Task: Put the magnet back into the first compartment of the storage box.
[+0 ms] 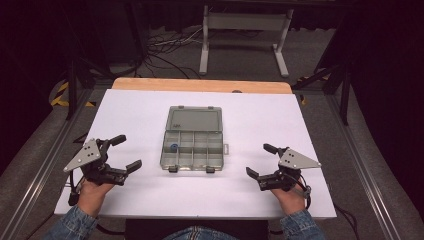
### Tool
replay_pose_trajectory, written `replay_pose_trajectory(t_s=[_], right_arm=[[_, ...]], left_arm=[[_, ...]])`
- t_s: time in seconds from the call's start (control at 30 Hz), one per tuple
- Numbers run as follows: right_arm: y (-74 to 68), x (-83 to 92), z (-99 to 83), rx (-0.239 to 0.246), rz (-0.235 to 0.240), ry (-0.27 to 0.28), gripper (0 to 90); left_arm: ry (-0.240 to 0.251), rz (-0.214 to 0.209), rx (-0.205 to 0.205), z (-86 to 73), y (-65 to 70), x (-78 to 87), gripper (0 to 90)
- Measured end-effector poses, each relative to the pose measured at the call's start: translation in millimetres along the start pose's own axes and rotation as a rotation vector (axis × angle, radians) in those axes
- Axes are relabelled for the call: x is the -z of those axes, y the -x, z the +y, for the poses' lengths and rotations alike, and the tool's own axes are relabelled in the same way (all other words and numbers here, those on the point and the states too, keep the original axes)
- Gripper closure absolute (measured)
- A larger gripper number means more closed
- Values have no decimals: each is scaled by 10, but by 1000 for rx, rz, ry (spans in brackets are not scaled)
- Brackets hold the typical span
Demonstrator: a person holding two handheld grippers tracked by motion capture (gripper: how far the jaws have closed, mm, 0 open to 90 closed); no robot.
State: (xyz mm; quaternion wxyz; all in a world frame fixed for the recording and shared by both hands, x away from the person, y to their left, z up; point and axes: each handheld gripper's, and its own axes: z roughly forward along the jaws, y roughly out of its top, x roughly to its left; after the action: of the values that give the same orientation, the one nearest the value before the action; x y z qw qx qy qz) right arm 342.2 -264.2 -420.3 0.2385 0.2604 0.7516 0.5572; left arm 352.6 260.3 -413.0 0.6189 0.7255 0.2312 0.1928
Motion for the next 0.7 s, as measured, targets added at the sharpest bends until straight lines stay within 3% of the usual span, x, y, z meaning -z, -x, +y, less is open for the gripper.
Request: replay_pose_trajectory(t_s=[0.2, 0.37, 0.5, 0.7], right_arm=[[-1, 27, -13, 5, 3, 33, 10], [-2, 34, -40, 10, -1, 36, 9], [-7, 42, -67, 11, -9, 45, 7], [-6, 21, -102, 1, -13, 42, 6]], left_arm=[[7, 11, -8, -219, 22, 61, 3], [2, 52, -11, -318, 6, 52, 3], [-10, 50, -15, -346, -11, 32, 6], [-32, 21, 22, -380, -41, 10, 6]])
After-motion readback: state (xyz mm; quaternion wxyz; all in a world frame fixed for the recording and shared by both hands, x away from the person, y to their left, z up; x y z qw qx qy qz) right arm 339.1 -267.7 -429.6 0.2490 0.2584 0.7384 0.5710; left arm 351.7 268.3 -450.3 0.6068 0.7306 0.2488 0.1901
